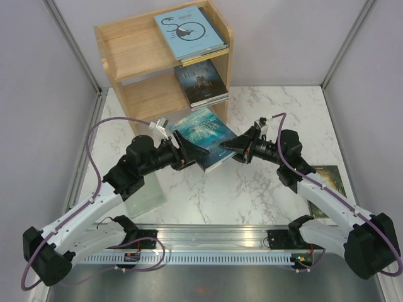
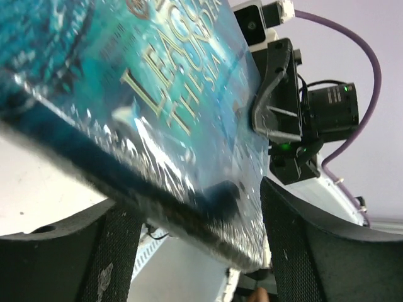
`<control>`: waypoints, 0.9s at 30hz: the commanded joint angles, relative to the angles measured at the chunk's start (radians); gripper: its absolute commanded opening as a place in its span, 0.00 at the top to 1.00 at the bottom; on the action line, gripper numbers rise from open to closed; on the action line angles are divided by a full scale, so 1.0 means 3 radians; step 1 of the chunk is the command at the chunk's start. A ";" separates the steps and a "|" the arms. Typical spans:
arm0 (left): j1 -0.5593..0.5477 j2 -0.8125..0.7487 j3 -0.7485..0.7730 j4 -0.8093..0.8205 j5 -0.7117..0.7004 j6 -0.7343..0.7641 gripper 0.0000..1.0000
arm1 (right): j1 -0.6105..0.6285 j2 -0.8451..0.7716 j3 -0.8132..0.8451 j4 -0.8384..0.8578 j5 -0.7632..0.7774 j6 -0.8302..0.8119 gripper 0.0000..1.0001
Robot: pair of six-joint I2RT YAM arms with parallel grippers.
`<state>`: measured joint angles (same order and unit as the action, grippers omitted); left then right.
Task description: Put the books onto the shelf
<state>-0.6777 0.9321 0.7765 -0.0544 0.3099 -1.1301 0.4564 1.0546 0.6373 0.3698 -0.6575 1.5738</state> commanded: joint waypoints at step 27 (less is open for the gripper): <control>0.0209 -0.1195 0.0367 -0.1639 -0.0532 0.0750 0.08 | -0.0432 0.2180 0.2814 0.0445 0.0330 0.0021 1.00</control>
<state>-0.6209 0.5919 0.8368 -0.5114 0.1822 -0.9508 0.3367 1.7000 1.3125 0.3614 -0.5964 1.5837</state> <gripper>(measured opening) 0.918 0.359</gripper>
